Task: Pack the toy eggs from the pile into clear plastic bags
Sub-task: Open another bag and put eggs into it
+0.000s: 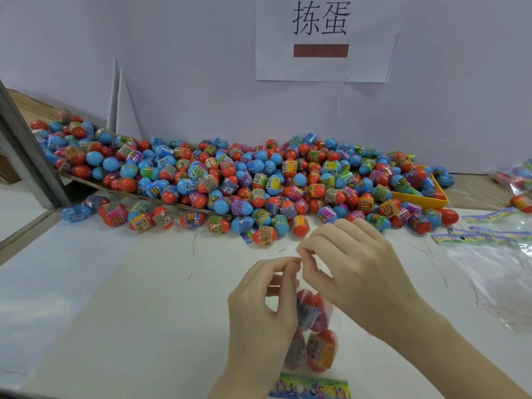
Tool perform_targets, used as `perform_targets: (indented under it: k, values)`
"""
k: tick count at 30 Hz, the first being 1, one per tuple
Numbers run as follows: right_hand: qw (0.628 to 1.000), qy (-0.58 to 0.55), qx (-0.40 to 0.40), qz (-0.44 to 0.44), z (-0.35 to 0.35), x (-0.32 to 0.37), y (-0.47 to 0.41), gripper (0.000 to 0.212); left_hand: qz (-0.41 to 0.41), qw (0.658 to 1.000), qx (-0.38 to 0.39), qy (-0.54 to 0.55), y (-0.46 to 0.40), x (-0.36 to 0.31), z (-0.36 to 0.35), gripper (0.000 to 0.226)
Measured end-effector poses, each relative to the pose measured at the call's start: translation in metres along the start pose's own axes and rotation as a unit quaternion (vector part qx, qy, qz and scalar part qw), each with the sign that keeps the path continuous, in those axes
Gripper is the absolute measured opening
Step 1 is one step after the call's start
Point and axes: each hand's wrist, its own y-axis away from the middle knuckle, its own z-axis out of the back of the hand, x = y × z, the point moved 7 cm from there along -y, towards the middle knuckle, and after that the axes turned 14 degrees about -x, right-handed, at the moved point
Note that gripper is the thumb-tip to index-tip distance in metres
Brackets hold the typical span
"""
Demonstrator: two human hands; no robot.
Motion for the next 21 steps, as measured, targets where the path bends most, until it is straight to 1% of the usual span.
perform_targets:
  k: [4, 7, 8, 9, 11, 12, 15, 18, 21]
  values:
    - [0.992, -0.060, 0.022, -0.109, -0.005, -0.011, 0.004, 0.022, 0.065, 0.998, 0.004, 0.005, 0.003, 0.010, -0.002, 0.029]
    - [0.974, -0.124, 0.036, -0.184, -0.010, -0.017, 0.008, 0.024, 0.125, 0.991, 0.027, 0.029, 0.003, 0.015, -0.005, 0.020]
    - [0.973, -0.127, 0.042, -0.188, -0.011, -0.017, 0.008, 0.025, 0.145, 0.988, 0.038, 0.046, 0.002, 0.015, -0.006, 0.013]
    - [0.975, -0.118, 0.048, -0.180, -0.011, -0.016, 0.008, 0.024, 0.163, 0.984, 0.047, 0.062, 0.001, 0.015, -0.007, 0.013]
    - [0.981, -0.099, 0.050, -0.161, -0.010, -0.014, 0.006, 0.024, 0.171, 0.980, 0.058, 0.083, -0.001, 0.013, -0.009, 0.030]
    - [0.981, -0.099, 0.048, -0.159, -0.009, -0.014, 0.006, 0.024, 0.165, 0.981, 0.061, 0.084, -0.002, 0.012, -0.009, 0.033]
    - [0.979, -0.106, 0.043, -0.171, -0.010, -0.015, 0.007, 0.025, 0.152, 0.984, 0.048, 0.072, -0.003, 0.011, -0.007, 0.026]
    - [0.971, -0.116, 0.047, -0.202, -0.014, -0.017, 0.012, 0.026, 0.179, 0.980, 0.031, 0.078, -0.001, 0.016, -0.006, 0.026]
    - [0.958, -0.137, 0.058, -0.243, -0.019, -0.017, 0.017, 0.021, 0.185, 0.979, 0.027, 0.074, 0.000, 0.017, -0.007, 0.017]
